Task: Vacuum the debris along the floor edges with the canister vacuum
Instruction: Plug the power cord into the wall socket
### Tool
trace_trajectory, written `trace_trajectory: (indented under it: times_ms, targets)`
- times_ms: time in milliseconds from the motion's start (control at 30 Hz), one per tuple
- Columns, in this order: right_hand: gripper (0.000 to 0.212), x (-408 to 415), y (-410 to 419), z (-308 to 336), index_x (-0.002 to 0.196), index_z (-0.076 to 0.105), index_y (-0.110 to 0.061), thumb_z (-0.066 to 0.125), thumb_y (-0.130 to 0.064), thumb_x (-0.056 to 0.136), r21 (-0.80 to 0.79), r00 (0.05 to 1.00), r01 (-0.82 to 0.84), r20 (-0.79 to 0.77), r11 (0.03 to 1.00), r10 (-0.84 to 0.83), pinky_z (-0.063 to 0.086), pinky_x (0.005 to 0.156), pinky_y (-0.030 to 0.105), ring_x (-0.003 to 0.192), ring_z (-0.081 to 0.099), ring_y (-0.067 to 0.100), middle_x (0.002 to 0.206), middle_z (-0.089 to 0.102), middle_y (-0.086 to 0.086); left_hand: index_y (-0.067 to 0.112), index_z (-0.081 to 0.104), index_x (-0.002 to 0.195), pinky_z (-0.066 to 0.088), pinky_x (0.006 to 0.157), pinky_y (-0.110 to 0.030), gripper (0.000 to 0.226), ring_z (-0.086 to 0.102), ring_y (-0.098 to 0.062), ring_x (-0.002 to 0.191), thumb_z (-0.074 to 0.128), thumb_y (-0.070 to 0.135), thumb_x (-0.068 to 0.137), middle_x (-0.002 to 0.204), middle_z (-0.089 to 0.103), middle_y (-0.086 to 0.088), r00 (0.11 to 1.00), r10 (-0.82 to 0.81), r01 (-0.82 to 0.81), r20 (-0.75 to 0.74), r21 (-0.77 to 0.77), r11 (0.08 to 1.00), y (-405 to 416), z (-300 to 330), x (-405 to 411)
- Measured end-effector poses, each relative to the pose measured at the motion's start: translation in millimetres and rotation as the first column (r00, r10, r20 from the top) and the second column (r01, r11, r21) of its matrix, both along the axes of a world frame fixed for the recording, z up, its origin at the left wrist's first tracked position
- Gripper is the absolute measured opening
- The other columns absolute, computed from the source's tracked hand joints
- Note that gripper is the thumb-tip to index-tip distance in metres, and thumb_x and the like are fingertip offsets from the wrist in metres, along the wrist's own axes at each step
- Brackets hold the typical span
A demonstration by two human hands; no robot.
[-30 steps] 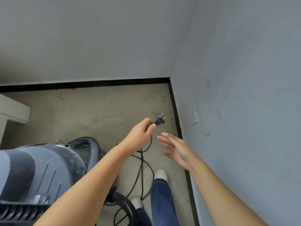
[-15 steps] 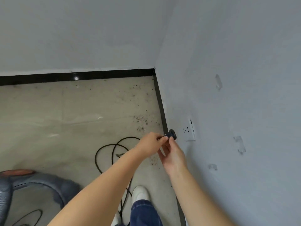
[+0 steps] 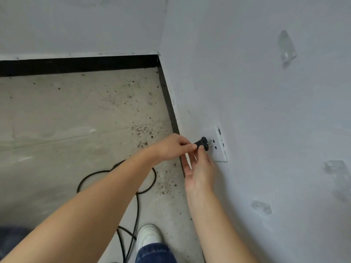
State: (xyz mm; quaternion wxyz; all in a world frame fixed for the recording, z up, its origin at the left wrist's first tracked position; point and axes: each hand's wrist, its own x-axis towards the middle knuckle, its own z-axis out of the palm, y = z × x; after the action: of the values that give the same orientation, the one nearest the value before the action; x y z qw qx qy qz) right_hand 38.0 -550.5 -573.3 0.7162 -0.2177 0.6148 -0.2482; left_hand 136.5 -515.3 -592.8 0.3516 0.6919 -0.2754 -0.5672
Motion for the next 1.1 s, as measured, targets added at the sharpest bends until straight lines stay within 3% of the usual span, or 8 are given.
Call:
trace_trajectory:
  times_ms: [133,267,367,467,800,933,1100]
  targets:
    - [0.016,-1,2,2,0.089,0.064,-0.007,0.052,-0.012,0.099,-0.019,1.0,0.013,-0.002,1.0,-0.013,0.056,0.07,0.03,0.087,0.067,0.017,0.087,0.069,0.007,0.01,0.073,0.094,0.047,0.086,-0.028,0.03,0.061,-0.014,0.089,0.054,0.033,0.097,0.095,0.071,-0.01,0.999,-0.026,0.025,-0.024,-0.022,0.999,1,1,2]
    - [0.017,-4,2,5,0.089,0.064,-0.007,0.052,-0.013,0.099,0.021,1.0,0.018,0.008,1.0,-0.018,0.057,0.068,0.03,0.09,0.066,0.019,0.087,0.069,0.007,0.016,0.072,0.088,0.047,0.091,-0.031,0.026,0.063,-0.015,0.09,0.055,0.034,0.096,0.096,0.072,-0.007,0.997,-0.064,0.064,-0.032,-0.006,0.998,-1,4,2]
    - [0.017,-2,1,7,0.089,0.064,-0.007,0.052,-0.013,0.099,0.048,1.0,0.022,0.01,0.999,-0.023,0.057,0.068,0.031,0.091,0.067,0.02,0.088,0.07,0.008,0.018,0.072,0.086,0.045,0.086,-0.018,0.024,0.064,-0.016,0.103,0.056,0.033,0.096,0.102,0.073,-0.006,0.997,-0.062,0.062,-0.05,0.003,0.998,-2,5,5]
    - [0.016,-2,2,7,0.09,0.064,-0.006,0.052,-0.013,0.099,0.043,1.0,0.026,0.007,0.999,-0.026,0.058,0.07,0.033,0.091,0.067,0.02,0.089,0.07,0.009,0.02,0.071,0.083,0.042,0.082,-0.011,0.023,0.064,-0.014,0.102,0.056,0.033,0.096,0.101,0.073,-0.004,0.997,-0.049,0.049,-0.066,0.002,0.999,-1,6,6]
    - [0.017,-6,-3,6,0.097,0.065,-0.006,0.05,-0.013,0.099,-0.017,1.0,-0.004,-0.028,1.0,0.003,0.058,0.069,0.032,0.095,0.067,0.019,0.096,0.069,0.01,0.014,0.076,0.092,0.049,0.095,-0.036,0.028,0.066,-0.02,0.101,0.057,0.035,0.095,0.099,0.074,-0.008,0.998,0.012,-0.012,-0.057,-0.007,1.0,-5,3,-5]
    - [0.017,-11,-10,4,0.096,0.066,-0.011,0.05,-0.014,0.099,-0.024,1.0,0.01,-0.004,1.0,-0.01,0.056,0.075,0.033,0.089,0.067,0.014,0.091,0.07,0.005,0.01,0.075,0.09,0.051,0.085,-0.04,0.033,0.066,-0.028,0.087,0.056,0.036,0.096,0.096,0.07,-0.021,0.998,0.055,-0.055,-0.031,-0.012,0.998,-11,4,-17]
    - [0.016,-11,-13,3,0.1,0.067,-0.008,0.051,-0.011,0.099,0.022,0.997,0.069,0.034,0.997,-0.07,0.057,0.078,0.035,0.089,0.067,0.016,0.091,0.071,0.006,0.008,0.076,0.092,0.049,0.093,-0.042,0.031,0.065,-0.032,0.101,0.059,0.034,0.094,0.099,0.071,-0.02,0.998,0.034,-0.032,-0.049,0.038,0.999,-18,6,-9]
